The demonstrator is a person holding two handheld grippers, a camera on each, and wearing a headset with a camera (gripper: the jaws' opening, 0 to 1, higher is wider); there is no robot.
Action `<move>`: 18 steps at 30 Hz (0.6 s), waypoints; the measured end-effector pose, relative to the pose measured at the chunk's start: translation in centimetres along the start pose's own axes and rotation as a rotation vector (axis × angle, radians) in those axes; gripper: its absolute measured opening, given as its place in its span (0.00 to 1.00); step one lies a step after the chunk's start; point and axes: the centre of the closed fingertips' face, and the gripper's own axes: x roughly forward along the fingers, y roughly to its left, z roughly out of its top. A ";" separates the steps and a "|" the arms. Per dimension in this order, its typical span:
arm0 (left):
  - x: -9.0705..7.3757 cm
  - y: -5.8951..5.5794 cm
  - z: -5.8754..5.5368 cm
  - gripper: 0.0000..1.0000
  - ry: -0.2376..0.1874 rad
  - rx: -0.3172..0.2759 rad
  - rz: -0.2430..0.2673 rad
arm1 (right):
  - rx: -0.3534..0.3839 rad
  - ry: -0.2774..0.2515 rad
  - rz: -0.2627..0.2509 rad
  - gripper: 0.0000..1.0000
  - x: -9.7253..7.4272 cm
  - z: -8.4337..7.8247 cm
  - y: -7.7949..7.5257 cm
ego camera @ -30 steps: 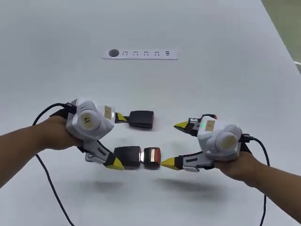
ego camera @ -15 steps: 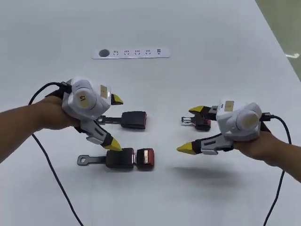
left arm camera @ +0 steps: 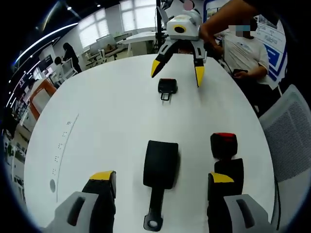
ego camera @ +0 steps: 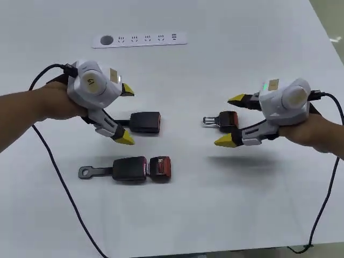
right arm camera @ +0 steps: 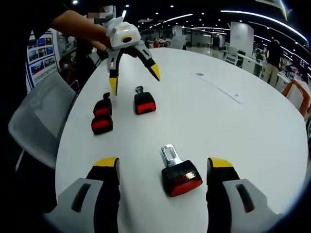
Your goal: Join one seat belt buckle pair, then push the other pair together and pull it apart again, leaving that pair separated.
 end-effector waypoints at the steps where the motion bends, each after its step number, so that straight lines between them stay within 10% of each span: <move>1: 0.3 0.1 -0.1 0.79 0.005 0.000 -0.003 | -0.002 0.004 0.000 0.72 0.1 -0.4 -0.4; 18: 3.1 0.3 -0.7 0.68 0.008 0.000 -0.054 | 0.016 0.079 0.050 0.63 0.9 -2.9 -1.5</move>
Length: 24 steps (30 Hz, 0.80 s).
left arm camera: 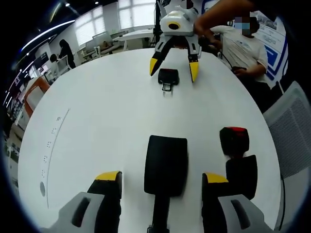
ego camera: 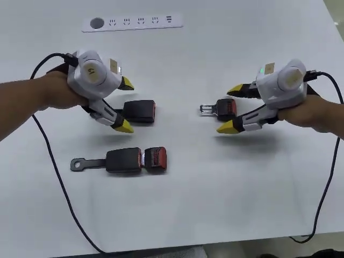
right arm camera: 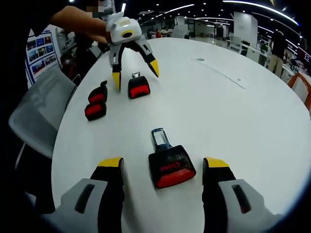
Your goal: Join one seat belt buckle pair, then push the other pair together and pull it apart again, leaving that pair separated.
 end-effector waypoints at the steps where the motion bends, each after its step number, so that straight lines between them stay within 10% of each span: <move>1: 0.0 -0.2 0.2 0.67 -0.004 -0.005 -0.002 | -0.003 0.001 0.001 0.62 -0.1 0.0 0.0; 6: 0.7 0.0 -0.7 0.64 -0.011 -0.037 -0.007 | -0.005 0.012 0.004 0.59 0.1 -0.4 -0.4; 13: 0.6 -0.2 0.8 0.61 -0.153 -0.082 0.006 | -0.020 -0.038 0.014 0.54 -0.3 0.1 -0.7; 24: 0.5 -0.2 -0.1 0.46 -0.182 -0.038 0.009 | -0.077 -0.044 0.026 0.42 -0.3 0.0 -0.6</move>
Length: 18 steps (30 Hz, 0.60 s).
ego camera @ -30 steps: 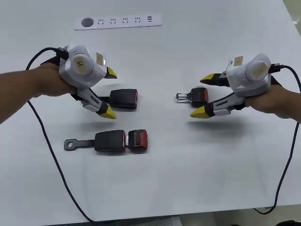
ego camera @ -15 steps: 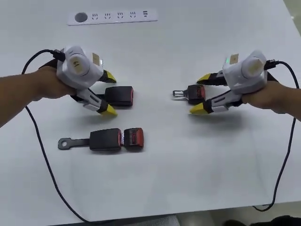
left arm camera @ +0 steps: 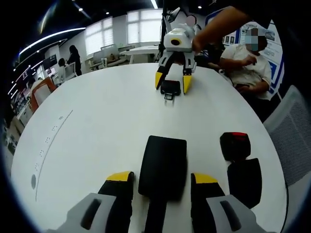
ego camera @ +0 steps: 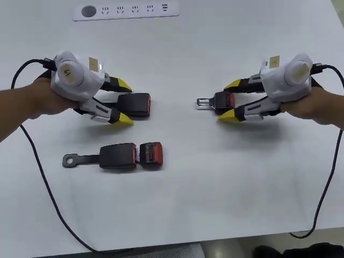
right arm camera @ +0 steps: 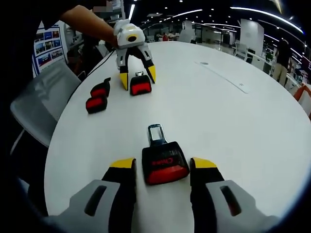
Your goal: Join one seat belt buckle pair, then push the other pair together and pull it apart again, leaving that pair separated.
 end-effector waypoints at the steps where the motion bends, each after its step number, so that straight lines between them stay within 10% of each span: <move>1: 0.1 0.1 0.0 0.44 0.000 0.007 -0.004 | -0.008 0.004 -0.003 0.41 0.1 0.0 0.0; 18: 0.1 -0.2 0.8 0.34 0.023 0.028 -0.010 | -0.063 0.054 0.004 0.35 0.4 -0.1 -0.3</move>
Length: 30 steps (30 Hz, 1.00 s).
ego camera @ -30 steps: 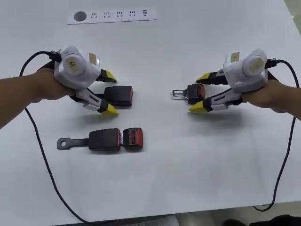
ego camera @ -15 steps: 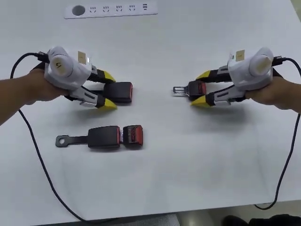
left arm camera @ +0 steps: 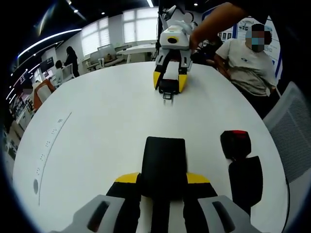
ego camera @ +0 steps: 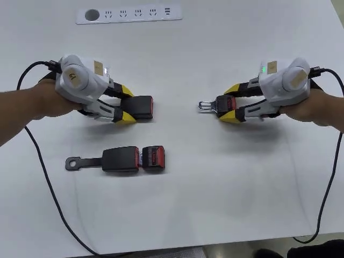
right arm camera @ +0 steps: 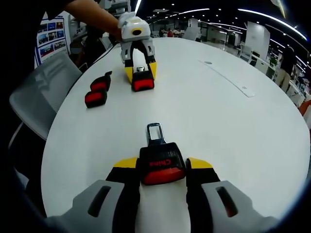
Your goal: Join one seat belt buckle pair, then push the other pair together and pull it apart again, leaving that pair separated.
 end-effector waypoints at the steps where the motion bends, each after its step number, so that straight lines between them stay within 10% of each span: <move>1: 0.0 0.0 0.0 0.34 0.002 0.002 -0.002 | -0.005 0.007 0.003 0.34 0.0 -0.1 -0.1; 30: -0.1 0.2 -0.2 0.34 0.029 -0.007 0.002 | -0.027 -0.003 0.015 0.34 3.9 3.7 0.9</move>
